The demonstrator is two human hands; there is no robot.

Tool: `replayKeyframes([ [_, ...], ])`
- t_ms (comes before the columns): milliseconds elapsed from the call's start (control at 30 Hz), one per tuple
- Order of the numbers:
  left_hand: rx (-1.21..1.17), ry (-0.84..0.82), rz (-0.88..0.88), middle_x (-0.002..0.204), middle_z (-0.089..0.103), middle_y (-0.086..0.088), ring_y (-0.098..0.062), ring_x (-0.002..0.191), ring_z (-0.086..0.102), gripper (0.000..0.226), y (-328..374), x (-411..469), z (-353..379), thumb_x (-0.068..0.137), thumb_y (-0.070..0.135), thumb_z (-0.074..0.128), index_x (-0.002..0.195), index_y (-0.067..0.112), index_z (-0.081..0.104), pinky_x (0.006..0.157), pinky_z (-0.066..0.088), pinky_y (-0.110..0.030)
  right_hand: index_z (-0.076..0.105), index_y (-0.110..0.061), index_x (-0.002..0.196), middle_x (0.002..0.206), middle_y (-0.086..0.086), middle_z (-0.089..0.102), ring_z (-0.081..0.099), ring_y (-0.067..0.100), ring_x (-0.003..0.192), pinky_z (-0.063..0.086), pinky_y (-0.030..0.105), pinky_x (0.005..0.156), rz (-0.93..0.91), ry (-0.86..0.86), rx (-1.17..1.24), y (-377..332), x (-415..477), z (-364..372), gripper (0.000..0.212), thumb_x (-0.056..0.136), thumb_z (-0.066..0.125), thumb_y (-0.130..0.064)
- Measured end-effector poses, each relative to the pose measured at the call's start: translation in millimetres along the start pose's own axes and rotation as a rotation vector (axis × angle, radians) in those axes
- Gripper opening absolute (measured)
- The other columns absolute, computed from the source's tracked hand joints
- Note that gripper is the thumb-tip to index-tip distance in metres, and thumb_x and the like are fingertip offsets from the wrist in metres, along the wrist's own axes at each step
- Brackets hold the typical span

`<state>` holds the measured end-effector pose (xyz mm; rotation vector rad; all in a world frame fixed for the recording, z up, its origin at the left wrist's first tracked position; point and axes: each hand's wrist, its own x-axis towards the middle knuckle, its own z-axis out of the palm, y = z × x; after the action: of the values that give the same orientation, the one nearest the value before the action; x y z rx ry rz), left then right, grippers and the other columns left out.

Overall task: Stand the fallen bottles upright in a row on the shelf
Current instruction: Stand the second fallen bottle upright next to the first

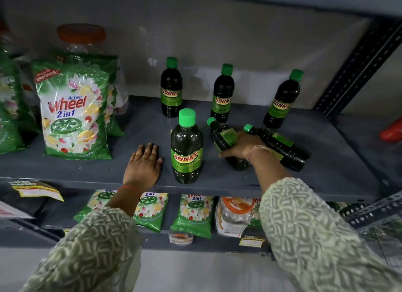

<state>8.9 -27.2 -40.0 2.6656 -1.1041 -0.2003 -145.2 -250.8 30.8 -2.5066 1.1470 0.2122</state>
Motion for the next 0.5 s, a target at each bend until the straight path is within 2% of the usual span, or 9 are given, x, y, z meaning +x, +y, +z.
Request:
replayKeyframes([
  [100, 0.005, 0.006, 0.002, 0.157, 0.014, -0.007, -0.027, 0.145, 0.008, 0.053, 0, 0, 0, 0.097, 0.032, 0.025, 0.144, 0.012, 0.016, 0.119, 0.01, -0.04, 0.056, -0.012, 0.111, 0.114, 0.012, 0.065, 0.058, 0.033, 0.105, 0.05, 0.037, 0.088, 0.084, 0.133, 0.315, -5, 5, 15, 0.082, 0.047, 0.074, -0.06],
  [200, 0.018, 0.006, 0.0, 0.157, 0.013, -0.006, -0.026, 0.145, 0.007, 0.053, 0, 0, 1, 0.097, 0.032, 0.024, 0.144, 0.012, 0.015, 0.119, 0.01, -0.04, 0.048, -0.001, 0.107, 0.108, 0.018, 0.062, 0.048, 0.038, 0.11, 0.045, 0.038, 0.083, 0.022, 0.467, 0.509, -17, 3, 34, 0.076, 0.056, 0.078, -0.049],
  [267, 0.031, 0.012, 0.004, 0.157, 0.014, -0.006, -0.026, 0.145, 0.008, 0.055, -1, -1, 2, 0.095, 0.037, 0.018, 0.144, 0.013, 0.015, 0.118, 0.01, -0.04, 0.044, 0.0, 0.105, 0.105, 0.02, 0.06, 0.045, 0.038, 0.106, 0.043, 0.038, 0.082, -0.022, 0.654, 0.672, -26, -1, 44, 0.074, 0.057, 0.08, -0.044],
  [367, 0.036, 0.024, 0.007, 0.156, 0.016, -0.007, -0.027, 0.145, 0.01, 0.071, -2, 0, 1, 0.082, 0.046, 0.008, 0.144, 0.013, 0.018, 0.118, 0.012, -0.04, 0.042, 0.0, 0.111, 0.109, 0.02, 0.059, 0.042, 0.037, 0.105, 0.041, 0.041, 0.086, -0.035, 0.71, 0.775, -30, 3, 51, 0.081, 0.056, 0.082, -0.043],
  [433, 0.039, 0.025, 0.009, 0.156, 0.017, -0.007, -0.027, 0.145, 0.011, 0.072, -3, 0, 2, 0.081, 0.046, 0.008, 0.144, 0.013, 0.018, 0.118, 0.012, -0.04, 0.038, 0.002, 0.122, 0.115, 0.021, 0.057, 0.042, 0.039, 0.106, 0.041, 0.044, 0.09, -0.039, 0.703, 0.743, -27, 5, 56, 0.09, 0.056, 0.082, -0.041],
  [500, 0.035, 0.032, 0.008, 0.156, 0.017, -0.007, -0.027, 0.145, 0.011, 0.069, -3, 0, 2, 0.082, 0.043, 0.012, 0.144, 0.012, 0.019, 0.118, 0.012, -0.04, 0.037, 0.001, 0.125, 0.117, 0.02, 0.058, 0.043, 0.038, 0.107, 0.039, 0.04, 0.093, -0.042, 0.7, 0.738, -25, 3, 60, 0.091, 0.055, 0.083, -0.035],
])
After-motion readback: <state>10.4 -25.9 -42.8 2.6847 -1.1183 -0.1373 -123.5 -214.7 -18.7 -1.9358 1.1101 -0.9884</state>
